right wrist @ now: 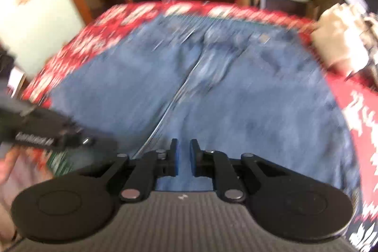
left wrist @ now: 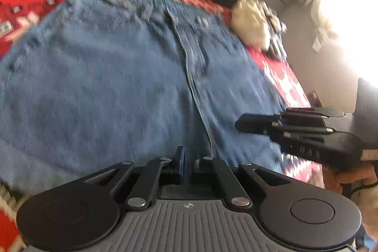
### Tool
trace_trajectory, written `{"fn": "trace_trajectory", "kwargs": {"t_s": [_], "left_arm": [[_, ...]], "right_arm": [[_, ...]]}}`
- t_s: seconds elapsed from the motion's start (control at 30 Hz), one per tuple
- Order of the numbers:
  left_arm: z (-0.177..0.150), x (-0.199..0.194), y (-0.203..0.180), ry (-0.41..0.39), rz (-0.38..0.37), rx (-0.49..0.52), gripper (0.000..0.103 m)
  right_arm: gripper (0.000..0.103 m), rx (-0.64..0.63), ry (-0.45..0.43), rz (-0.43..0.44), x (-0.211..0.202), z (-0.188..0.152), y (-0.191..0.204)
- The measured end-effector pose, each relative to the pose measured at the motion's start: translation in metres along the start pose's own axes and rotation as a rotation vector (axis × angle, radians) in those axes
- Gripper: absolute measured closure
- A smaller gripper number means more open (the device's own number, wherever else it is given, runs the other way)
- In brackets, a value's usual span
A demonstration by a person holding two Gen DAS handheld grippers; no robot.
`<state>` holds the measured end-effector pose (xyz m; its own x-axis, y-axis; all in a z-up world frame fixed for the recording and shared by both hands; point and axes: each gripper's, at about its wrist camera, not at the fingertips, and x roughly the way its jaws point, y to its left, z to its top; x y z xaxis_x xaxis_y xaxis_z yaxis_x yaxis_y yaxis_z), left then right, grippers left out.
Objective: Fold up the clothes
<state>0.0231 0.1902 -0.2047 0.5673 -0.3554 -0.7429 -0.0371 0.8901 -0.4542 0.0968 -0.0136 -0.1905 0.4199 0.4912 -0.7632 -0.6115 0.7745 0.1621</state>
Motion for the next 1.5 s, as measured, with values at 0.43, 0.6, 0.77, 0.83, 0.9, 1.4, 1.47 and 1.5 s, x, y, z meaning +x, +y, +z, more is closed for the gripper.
{"fn": "trace_trajectory", "kwargs": {"t_s": [0.43, 0.6, 0.77, 0.83, 0.9, 1.4, 1.47, 1.5], "left_arm": [[-0.007, 0.005, 0.009, -0.008, 0.066, 0.026, 0.099], [-0.02, -0.003, 0.006, 0.017, 0.056, 0.017, 0.098], [-0.027, -0.008, 0.002, 0.016, 0.069, 0.019, 0.098], [-0.025, -0.009, 0.003, 0.004, 0.079, 0.021, 0.098], [-0.021, -0.01, 0.004, -0.009, 0.082, 0.015, 0.098], [-0.014, -0.014, 0.022, -0.032, 0.145, 0.002, 0.098], [-0.013, -0.014, 0.023, -0.037, 0.15, -0.005, 0.098], [-0.011, -0.014, 0.023, -0.04, 0.153, -0.006, 0.098]], "right_arm": [[0.092, 0.048, 0.058, -0.043, -0.003, -0.038, -0.007], [0.092, 0.071, 0.095, -0.028, -0.029, -0.062, -0.004], [0.091, 0.108, 0.071, -0.016, -0.031, -0.057, -0.006], [0.091, 0.072, 0.037, -0.019, -0.026, -0.045, -0.002], [0.091, 0.047, 0.008, -0.023, -0.018, -0.032, 0.002], [0.091, -0.021, 0.053, -0.03, -0.006, -0.042, 0.013], [0.091, -0.023, 0.066, -0.023, -0.014, -0.049, 0.013], [0.091, -0.005, 0.07, -0.015, -0.017, -0.051, 0.011]]}}
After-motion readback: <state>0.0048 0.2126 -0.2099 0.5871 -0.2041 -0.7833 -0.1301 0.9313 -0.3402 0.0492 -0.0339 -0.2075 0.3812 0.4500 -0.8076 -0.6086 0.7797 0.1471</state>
